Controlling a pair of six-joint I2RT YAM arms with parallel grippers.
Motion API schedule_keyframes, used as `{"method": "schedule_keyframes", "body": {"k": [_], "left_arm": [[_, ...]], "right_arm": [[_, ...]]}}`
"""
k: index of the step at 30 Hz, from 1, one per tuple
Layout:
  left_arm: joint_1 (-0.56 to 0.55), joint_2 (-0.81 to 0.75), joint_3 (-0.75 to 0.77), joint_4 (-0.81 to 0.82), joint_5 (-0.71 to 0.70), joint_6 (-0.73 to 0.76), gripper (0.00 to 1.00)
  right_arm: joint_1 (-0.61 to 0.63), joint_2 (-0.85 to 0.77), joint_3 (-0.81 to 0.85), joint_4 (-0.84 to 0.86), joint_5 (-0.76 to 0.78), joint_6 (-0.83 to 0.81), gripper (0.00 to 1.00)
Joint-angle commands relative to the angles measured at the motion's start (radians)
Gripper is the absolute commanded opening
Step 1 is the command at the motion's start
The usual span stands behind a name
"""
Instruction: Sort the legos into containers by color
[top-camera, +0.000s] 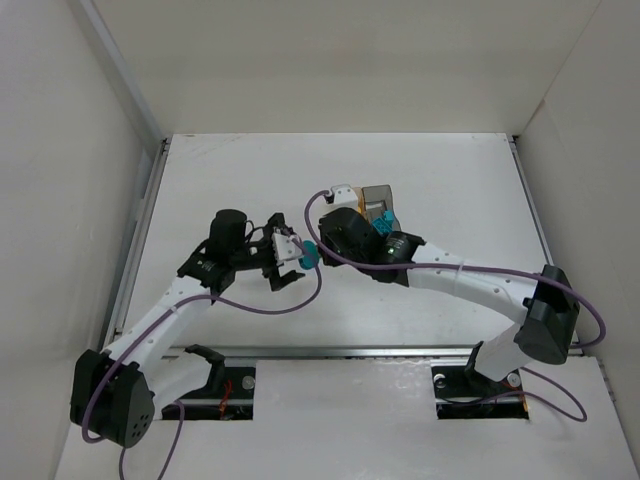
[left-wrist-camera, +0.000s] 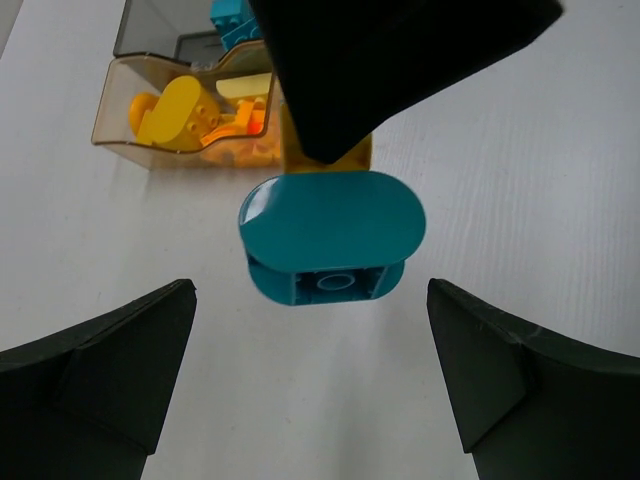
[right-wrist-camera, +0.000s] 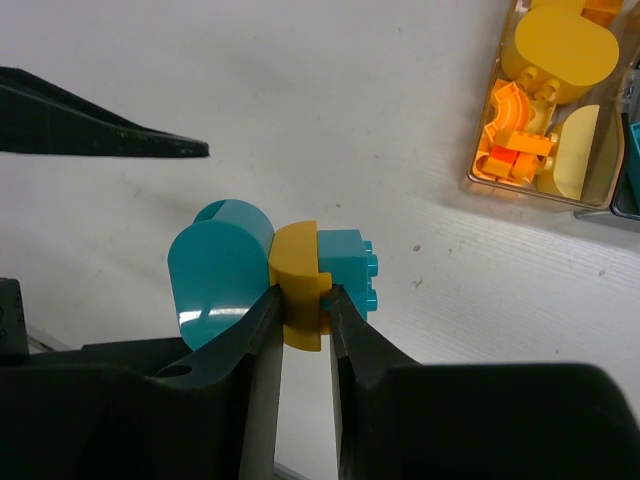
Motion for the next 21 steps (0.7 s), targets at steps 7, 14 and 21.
{"method": "schedule_keyframes", "body": {"k": [7, 14, 21], "left_arm": [[-0.063, 0.000, 0.046, -0.025, 0.175, 0.055, 1.00], [-0.095, 0.040, 0.023, 0.133, 0.009, -0.068, 1.00], [-0.095, 0.062, 0.032, 0.205, -0.060, -0.143, 0.57]], "right_arm": [[-0.004, -0.001, 0.066, 0.061, -0.003, 0.017, 0.00], [-0.004, -0.001, 0.066, 0.080, -0.013, 0.017, 0.00], [-0.004, -0.001, 0.056, 0.091, -0.033, 0.017, 0.00]]}}
